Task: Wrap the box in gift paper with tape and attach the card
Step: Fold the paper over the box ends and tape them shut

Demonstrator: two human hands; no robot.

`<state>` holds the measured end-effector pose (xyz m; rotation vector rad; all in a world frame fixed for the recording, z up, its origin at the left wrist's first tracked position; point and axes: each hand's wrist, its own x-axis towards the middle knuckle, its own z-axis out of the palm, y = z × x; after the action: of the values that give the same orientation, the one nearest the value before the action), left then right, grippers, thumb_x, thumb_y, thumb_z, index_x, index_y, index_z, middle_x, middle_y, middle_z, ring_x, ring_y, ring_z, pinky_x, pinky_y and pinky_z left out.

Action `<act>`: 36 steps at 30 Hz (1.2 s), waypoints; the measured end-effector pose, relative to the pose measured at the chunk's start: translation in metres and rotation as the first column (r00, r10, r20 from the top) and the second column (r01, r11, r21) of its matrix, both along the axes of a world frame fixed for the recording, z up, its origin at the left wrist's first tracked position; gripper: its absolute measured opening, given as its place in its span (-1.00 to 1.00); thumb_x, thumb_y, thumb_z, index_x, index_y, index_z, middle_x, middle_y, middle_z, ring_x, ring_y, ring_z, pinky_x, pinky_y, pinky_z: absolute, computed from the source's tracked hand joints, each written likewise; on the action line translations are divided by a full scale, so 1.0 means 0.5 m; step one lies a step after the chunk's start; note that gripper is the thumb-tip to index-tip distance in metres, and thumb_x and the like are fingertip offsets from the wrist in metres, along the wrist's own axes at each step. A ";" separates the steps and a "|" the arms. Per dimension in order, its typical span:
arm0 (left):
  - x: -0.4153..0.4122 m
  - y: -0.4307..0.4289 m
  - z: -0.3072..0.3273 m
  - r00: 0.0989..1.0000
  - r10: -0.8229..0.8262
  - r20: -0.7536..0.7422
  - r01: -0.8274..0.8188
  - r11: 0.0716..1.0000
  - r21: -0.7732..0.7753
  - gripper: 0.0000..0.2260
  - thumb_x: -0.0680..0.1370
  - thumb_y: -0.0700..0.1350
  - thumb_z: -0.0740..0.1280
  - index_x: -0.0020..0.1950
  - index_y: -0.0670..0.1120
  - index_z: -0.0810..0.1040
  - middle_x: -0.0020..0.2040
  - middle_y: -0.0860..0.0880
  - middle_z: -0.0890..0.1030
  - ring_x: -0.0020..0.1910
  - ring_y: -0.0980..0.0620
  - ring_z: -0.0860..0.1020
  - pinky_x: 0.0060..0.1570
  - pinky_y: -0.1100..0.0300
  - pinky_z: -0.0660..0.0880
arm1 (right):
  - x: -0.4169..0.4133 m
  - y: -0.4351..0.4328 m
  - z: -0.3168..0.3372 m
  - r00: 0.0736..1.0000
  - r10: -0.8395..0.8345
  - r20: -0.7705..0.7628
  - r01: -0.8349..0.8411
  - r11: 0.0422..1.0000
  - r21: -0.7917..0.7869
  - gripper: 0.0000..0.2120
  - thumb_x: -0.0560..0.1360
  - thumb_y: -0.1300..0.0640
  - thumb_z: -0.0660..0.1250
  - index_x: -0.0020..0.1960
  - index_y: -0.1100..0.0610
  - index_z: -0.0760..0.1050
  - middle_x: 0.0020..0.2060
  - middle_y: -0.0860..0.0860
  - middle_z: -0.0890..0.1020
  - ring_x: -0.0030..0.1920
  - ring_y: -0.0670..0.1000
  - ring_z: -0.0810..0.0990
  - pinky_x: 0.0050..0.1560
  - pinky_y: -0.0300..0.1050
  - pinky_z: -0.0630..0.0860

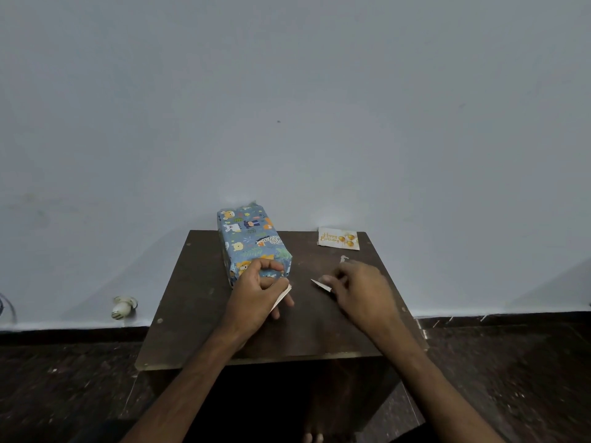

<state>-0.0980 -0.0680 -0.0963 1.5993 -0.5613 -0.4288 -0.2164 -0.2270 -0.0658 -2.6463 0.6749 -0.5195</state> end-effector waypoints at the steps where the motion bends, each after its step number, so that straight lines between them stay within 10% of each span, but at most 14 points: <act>1: -0.001 0.001 0.000 1.000 0.001 -0.002 -0.001 1.000 -0.004 -0.86 0.59 -0.23 0.34 0.11 -0.09 0.46 -0.31 -0.16 0.69 -0.55 -0.06 0.44 -0.45 0.14 0.41 | 0.007 0.019 -0.001 0.990 0.048 0.132 -0.075 0.976 0.203 -0.81 0.54 -0.07 0.39 -0.06 0.05 0.64 -0.16 -0.09 0.66 -0.13 -0.08 0.62 -0.12 -0.06 0.59; 5: -0.007 0.004 0.006 1.000 0.001 -0.023 -0.002 0.999 -0.046 -0.86 0.58 -0.23 0.36 0.10 -0.11 0.45 -0.35 -0.13 0.68 -0.53 0.04 0.51 -0.48 0.15 0.42 | 0.041 0.069 -0.019 0.942 0.147 0.303 -0.301 0.771 0.561 -0.89 0.51 0.05 0.46 -0.04 0.08 0.66 -0.19 0.05 0.70 -0.17 0.12 0.65 -0.23 0.02 0.65; 13: -0.002 0.010 0.011 0.998 -0.024 -0.066 0.020 0.998 -0.062 -0.82 0.57 -0.24 0.37 0.13 -0.11 0.44 -0.33 -0.19 0.68 -0.43 -0.13 0.56 -0.46 0.13 0.44 | 0.066 0.059 -0.031 0.939 0.170 0.298 -0.317 0.764 0.562 -0.96 0.50 0.19 0.46 -0.07 0.16 0.65 -0.25 0.01 0.68 -0.27 -0.14 0.57 -0.23 -0.20 0.52; 21: -0.028 0.028 0.033 0.993 -0.086 -0.087 0.074 0.989 -0.130 -0.84 0.62 -0.28 0.28 0.14 -0.09 0.39 -0.39 -0.17 0.62 -0.57 0.01 0.45 -0.56 0.19 0.34 | 0.064 0.072 -0.029 0.932 0.139 0.336 -0.327 0.725 0.607 -0.92 0.59 0.28 0.29 -0.04 0.26 0.55 -0.17 0.20 0.66 -0.12 0.15 0.66 -0.03 0.06 0.66; 29: -0.031 0.037 0.042 0.983 -0.048 -0.179 0.008 0.977 -0.214 -0.74 0.53 -0.16 0.36 0.18 -0.08 0.39 -0.35 -0.21 0.61 -0.38 -0.11 0.47 -0.38 0.13 0.36 | 0.060 0.089 -0.027 0.861 0.151 0.486 -0.378 0.828 0.413 -0.88 0.60 0.32 0.24 -0.08 0.18 0.49 -0.26 -0.04 0.60 -0.23 -0.03 0.60 -0.09 0.16 0.61; 36: -0.038 0.037 0.056 0.889 0.005 -0.458 -0.211 0.892 -0.399 -0.83 0.62 -0.30 0.20 0.04 -0.02 0.41 -0.51 -0.01 0.43 -0.61 0.15 0.35 -0.64 0.37 0.18 | 0.051 0.112 -0.018 0.758 0.400 0.515 -0.356 0.915 -0.187 -0.91 0.59 0.20 0.26 0.02 0.12 0.54 0.01 -0.07 0.56 -0.01 -0.09 0.54 -0.04 -0.20 0.49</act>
<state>-0.1168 -0.0495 -0.0682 1.0391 -0.1869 -0.5222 -0.1911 -0.1710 -0.0746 -2.4130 -0.0647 -1.1256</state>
